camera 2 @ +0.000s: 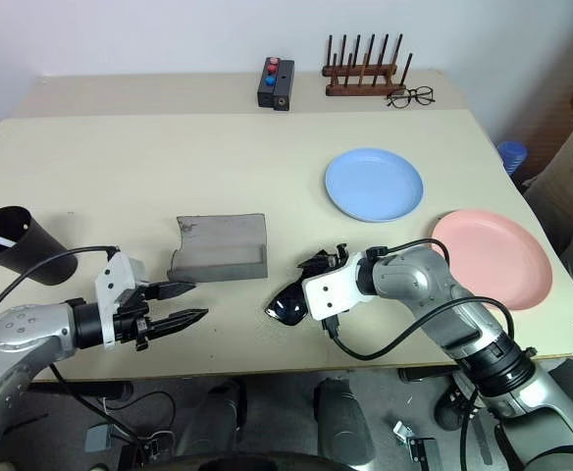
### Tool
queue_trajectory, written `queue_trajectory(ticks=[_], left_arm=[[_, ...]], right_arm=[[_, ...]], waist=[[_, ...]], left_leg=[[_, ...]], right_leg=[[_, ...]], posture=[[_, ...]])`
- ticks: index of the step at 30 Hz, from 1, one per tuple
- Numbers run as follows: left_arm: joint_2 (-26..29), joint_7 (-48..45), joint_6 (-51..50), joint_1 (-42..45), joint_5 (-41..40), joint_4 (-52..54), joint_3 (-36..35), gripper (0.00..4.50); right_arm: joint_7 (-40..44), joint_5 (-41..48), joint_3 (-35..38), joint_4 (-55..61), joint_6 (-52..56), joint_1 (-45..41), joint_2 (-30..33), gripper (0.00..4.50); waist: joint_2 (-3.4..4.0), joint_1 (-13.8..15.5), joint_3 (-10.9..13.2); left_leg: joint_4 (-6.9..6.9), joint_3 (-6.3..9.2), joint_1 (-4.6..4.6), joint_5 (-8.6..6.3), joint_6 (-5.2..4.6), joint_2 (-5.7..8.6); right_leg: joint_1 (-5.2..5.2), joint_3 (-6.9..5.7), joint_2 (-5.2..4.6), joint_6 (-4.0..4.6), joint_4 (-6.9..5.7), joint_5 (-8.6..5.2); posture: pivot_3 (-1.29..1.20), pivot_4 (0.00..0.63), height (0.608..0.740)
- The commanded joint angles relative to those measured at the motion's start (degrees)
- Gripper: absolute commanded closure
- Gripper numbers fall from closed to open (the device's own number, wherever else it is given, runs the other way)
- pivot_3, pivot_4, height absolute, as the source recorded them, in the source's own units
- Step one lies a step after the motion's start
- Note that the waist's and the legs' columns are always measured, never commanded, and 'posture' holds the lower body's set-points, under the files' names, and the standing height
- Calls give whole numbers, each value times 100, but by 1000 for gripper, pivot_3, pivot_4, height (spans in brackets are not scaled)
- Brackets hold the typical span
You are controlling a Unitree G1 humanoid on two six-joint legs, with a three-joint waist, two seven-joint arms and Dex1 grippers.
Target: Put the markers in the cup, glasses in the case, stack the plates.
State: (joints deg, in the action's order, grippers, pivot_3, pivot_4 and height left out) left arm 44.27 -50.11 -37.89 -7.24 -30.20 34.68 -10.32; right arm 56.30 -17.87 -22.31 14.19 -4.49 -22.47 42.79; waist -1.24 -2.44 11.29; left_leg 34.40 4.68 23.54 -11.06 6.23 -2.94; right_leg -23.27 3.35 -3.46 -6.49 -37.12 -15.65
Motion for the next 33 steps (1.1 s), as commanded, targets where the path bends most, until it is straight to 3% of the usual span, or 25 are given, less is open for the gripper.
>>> queue_trajectory(ticks=[1, 2, 23, 26, 29, 33], left_arm=[[-39, 61, 64, 34, -114, 58, -36, 1762], [-49, 83, 60, 36, -132, 59, -34, 1762], [-72, 381, 74, -113, -211, -64, -241, 1762], [-107, 463, 78, -169, -282, -149, -471, 1762], [-194, 504, 119, -257, -351, -187, -626, 1762], [-283, 546, 229, -404, -282, -253, -629, 1762]], right_arm=[[-68, -84, -9, 14, -188, 18, -24, 4177], [-69, -103, -16, -7, -221, 22, -15, 4490], [-223, -241, 90, -465, -524, -299, -20, 4490], [-477, -387, 83, -802, -956, -517, -30, 3620], [-776, -568, 29, -1209, -1552, -793, -46, 2225], [-1096, -778, -106, -1781, -2456, -1250, -124, 2225]], waist=[[-1, -1, 0], [-3, -1, -2], [-3, -4, -2], [-3, -5, -2], [-3, -7, -2], [-2, -14, -1]], left_leg=[[0, 0, 0, 0, 0, 0], [0, 0, 0, 0, 0, 0], [-1, 0, -5, 0, 0, 0], [-1, 0, -5, 0, 0, 0], [-2, -1, -5, 0, 0, 0], [-4, -3, -5, 0, 0, 0]], right_leg=[[0, 0, 0, 0, 0, 0], [0, 0, 0, 0, 0, 0], [5, 0, 0, 0, 0, 0], [4, 0, 0, 0, 0, 0], [3, 0, 0, 0, 1, 0], [3, 0, -1, 0, 2, 0]], posture=[[0, 150, 740], [0, 150, 740], [0, 150, 740], [0, 150, 740], [0, 150, 740], [0, 150, 740]])
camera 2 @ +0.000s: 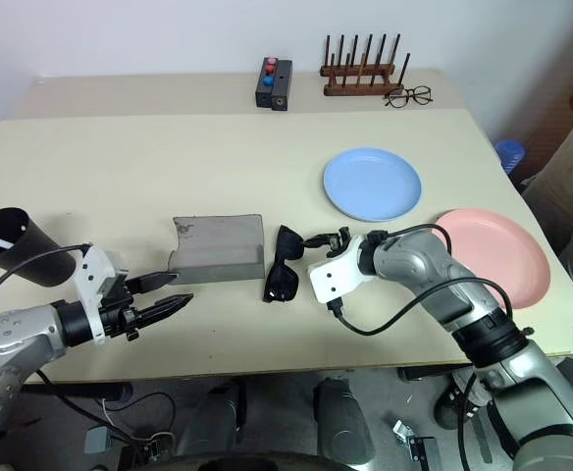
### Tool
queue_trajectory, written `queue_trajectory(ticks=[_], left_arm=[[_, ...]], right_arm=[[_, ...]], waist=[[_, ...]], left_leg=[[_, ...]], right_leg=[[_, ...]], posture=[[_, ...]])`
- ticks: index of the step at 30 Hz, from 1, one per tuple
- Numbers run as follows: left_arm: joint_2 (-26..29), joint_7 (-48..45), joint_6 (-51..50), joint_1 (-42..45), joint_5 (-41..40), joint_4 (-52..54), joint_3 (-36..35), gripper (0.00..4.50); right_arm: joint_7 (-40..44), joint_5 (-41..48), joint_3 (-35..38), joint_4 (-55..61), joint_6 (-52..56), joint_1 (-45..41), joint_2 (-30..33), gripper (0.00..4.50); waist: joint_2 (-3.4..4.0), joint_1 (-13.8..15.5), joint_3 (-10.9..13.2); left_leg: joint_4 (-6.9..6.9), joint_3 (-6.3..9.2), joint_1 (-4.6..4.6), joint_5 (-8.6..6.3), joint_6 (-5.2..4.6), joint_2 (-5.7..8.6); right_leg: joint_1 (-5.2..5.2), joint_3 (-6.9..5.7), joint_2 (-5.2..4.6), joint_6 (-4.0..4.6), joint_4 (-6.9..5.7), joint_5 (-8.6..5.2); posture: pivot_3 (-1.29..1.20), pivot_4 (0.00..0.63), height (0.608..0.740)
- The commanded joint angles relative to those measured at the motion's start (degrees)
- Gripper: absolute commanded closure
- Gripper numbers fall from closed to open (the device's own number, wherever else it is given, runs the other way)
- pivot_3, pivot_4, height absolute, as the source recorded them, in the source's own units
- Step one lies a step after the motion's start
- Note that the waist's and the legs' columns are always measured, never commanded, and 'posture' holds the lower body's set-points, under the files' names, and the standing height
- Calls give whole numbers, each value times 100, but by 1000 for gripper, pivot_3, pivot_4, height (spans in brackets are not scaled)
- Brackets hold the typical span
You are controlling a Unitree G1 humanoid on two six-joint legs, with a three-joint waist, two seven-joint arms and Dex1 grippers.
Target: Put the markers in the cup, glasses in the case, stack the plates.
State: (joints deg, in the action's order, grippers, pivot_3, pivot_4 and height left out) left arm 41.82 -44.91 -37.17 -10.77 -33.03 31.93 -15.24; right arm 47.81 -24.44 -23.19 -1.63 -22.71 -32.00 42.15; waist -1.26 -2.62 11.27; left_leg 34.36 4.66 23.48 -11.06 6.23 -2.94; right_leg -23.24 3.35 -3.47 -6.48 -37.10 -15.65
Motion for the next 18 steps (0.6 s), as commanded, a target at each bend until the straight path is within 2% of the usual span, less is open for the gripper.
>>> queue_trajectory(ticks=[1, 9, 18], left_arm=[[-56, 46, 172, -56, 6, 1, -125, 1762], [-136, 147, 206, 129, 16, -111, 10, 1762], [-199, 210, 214, 162, -5, -80, 124, 1762]], right_arm=[[-317, -153, -56, -326, -864, -396, -92, 2225], [-751, -687, -494, -1509, -2407, -1076, -259, 2225], [-1131, -1198, -746, -2260, -3149, -1549, -508, 2225]], waist=[[0, 5, 0], [0, 9, 0], [0, 2, 0]], left_leg=[[-1, 0, -1, 0, 0, 0], [-2, 0, -2, 0, 0, 0], [-7, 1, -5, 0, 0, 0]], right_leg=[[0, 0, 0, 0, -1, 0], [3, 0, 0, 0, 0, 0], [2, 1, 1, -1, -2, 1]], posture=[[0, 150, 740], [0, 150, 740], [0, 150, 740]])
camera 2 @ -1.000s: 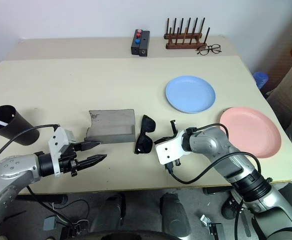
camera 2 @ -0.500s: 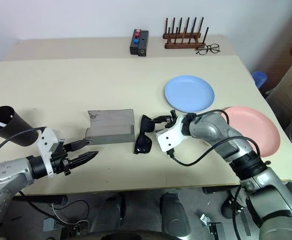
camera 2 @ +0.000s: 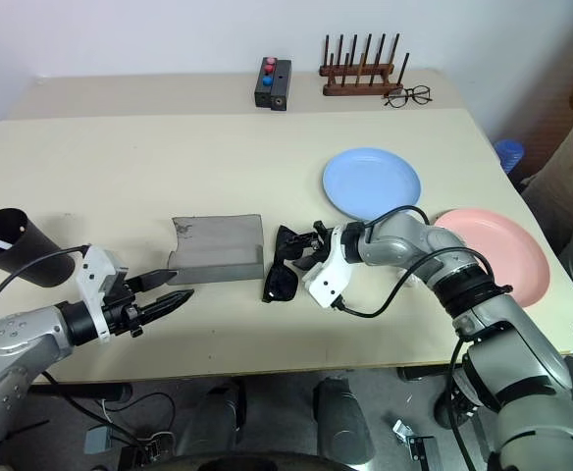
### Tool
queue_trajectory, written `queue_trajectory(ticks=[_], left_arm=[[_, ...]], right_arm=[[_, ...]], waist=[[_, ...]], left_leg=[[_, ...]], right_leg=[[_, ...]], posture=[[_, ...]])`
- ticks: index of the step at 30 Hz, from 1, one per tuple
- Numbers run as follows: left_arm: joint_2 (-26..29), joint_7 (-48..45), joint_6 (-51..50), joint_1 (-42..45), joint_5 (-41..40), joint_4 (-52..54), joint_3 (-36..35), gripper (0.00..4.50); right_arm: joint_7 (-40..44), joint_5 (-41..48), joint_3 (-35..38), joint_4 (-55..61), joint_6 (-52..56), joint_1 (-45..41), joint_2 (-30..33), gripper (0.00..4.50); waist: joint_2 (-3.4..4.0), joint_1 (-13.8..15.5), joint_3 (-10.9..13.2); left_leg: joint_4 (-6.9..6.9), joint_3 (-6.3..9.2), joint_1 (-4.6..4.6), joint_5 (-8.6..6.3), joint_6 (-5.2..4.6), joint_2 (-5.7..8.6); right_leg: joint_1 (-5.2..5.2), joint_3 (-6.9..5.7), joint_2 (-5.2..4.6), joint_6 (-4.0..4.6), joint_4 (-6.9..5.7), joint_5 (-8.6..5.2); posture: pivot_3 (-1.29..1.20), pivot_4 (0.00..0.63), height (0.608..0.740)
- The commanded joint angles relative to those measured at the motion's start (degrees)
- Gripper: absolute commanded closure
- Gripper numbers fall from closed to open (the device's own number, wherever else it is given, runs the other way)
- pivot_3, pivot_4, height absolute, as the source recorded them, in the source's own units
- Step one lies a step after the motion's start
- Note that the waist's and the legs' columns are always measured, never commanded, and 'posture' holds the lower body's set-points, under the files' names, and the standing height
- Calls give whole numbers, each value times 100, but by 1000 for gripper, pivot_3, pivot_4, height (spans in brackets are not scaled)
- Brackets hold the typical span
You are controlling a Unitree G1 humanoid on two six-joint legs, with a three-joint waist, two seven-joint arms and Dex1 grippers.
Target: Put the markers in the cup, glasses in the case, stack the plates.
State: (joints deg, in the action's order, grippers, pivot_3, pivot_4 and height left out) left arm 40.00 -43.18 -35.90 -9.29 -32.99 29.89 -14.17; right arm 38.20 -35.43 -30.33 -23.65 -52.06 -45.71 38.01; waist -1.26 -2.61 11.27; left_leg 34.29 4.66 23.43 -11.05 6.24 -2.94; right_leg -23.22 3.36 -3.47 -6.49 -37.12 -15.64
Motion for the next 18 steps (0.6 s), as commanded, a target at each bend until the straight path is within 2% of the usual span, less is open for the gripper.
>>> queue_trajectory(ticks=[1, 11, 14, 17, 18], left_arm=[[-25, 44, 82, 23, -11, 125, 26, 1762], [-37, 120, 55, 45, -57, 136, 99, 1762], [-39, 139, 50, 50, -66, 136, 110, 1762], [-42, 149, 51, 28, -66, 147, 128, 1762], [-41, 151, 55, 21, -64, 149, 132, 1762]], right_arm=[[-218, -151, -45, -94, -261, -214, -127, 2225], [-315, -336, -179, -340, -476, -379, -288, 2225], [-181, -213, -186, -362, -425, -366, -291, 3082], [-147, -179, -171, -329, -404, -342, -282, 4436], [-136, -164, -167, -304, -389, -328, -274, 4436]], waist=[[0, 3, 0], [0, 5, 0], [0, 5, 0], [-1, 3, -1], [-1, 2, -1]], left_leg=[[0, 0, 0, 0, 0, 0], [-1, 0, -2, 0, 1, 0], [-1, 0, -2, 1, 1, 0], [-1, 0, -4, 0, 0, 0], [-1, 1, -7, 0, 0, 0]], right_leg=[[0, 0, 0, 0, 0, 0], [2, 0, 0, 0, -1, 0], [3, 1, 0, 0, -2, 0], [5, 1, 0, 0, -2, 0], [8, 1, 0, 0, -2, 0]], posture=[[0, 150, 740], [0, 150, 740], [0, 150, 740], [0, 150, 740], [0, 150, 740]])
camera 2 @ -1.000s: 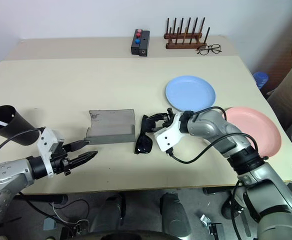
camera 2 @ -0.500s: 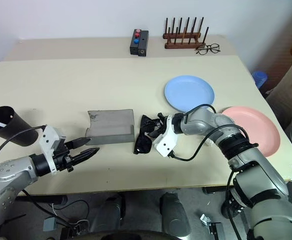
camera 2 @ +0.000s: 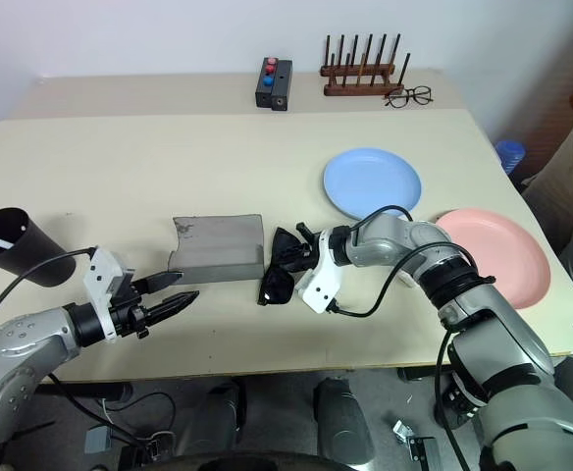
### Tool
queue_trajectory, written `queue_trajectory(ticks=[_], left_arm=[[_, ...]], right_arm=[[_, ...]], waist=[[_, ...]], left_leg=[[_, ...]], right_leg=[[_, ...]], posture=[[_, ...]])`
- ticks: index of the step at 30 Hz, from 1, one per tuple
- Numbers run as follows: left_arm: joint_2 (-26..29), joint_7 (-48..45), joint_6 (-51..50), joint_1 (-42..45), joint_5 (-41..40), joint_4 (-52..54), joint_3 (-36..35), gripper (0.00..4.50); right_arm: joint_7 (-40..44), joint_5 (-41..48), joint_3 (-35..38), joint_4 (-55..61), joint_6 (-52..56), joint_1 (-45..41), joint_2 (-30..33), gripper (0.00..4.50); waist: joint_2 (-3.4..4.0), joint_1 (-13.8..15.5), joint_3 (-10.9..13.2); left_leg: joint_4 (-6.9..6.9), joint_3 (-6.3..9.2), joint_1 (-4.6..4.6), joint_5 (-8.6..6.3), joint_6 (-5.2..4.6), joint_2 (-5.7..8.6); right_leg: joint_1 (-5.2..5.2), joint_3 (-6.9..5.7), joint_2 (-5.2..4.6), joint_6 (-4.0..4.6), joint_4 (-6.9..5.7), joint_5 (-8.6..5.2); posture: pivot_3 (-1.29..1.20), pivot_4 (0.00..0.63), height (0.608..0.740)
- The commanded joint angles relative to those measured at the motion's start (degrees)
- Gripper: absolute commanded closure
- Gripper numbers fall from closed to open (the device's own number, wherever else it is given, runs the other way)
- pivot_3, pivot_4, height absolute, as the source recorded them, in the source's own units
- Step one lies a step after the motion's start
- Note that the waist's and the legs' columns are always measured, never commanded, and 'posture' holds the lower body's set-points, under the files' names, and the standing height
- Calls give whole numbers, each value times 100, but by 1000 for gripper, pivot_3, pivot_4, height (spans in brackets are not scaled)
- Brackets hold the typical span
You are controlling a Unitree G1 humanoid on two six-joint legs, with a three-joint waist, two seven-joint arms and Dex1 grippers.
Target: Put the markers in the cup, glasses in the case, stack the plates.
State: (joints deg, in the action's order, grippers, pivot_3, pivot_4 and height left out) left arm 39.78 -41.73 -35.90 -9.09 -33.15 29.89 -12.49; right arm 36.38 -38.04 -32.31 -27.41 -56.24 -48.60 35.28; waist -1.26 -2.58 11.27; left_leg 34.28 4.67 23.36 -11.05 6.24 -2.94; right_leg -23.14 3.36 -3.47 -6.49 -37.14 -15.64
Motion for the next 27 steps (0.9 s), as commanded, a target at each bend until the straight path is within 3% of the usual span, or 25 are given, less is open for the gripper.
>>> queue_trajectory(ticks=[1, 13, 20, 27], left_arm=[[-18, 10, 52, 5, -50, 143, -33, 1762], [-30, 46, 85, 19, -24, 91, -36, 1762], [-132, 195, 229, -24, 67, 37, -130, 1762], [-305, 606, 760, 10, 549, -270, -384, 1762]], right_arm=[[61, 115, 33, 99, 43, -24, 11, 4436], [608, 985, 344, 696, 776, 341, 244, 4436], [1931, 2194, 762, 2281, 2808, 817, 562, 4436], [2396, 2218, 836, 3435, 4451, 609, 218, 4436]], waist=[[0, -1, 0], [0, 14, 0], [2, 0, 1], [2, 2, 1]], left_leg=[[0, 0, -3, 0, 0, 0], [0, 0, -2, 0, 0, 0], [0, 0, -1, 0, 0, 0], [1, 1, -1, 0, 0, -1]], right_leg=[[4, 0, 0, 0, 0, 0], [4, 0, 0, 0, 0, 0], [3, 1, 0, 0, 0, 0], [1, 1, 2, 0, 0, 0]], posture=[[0, 150, 740], [0, 150, 740], [0, 150, 740], [0, 150, 740]])
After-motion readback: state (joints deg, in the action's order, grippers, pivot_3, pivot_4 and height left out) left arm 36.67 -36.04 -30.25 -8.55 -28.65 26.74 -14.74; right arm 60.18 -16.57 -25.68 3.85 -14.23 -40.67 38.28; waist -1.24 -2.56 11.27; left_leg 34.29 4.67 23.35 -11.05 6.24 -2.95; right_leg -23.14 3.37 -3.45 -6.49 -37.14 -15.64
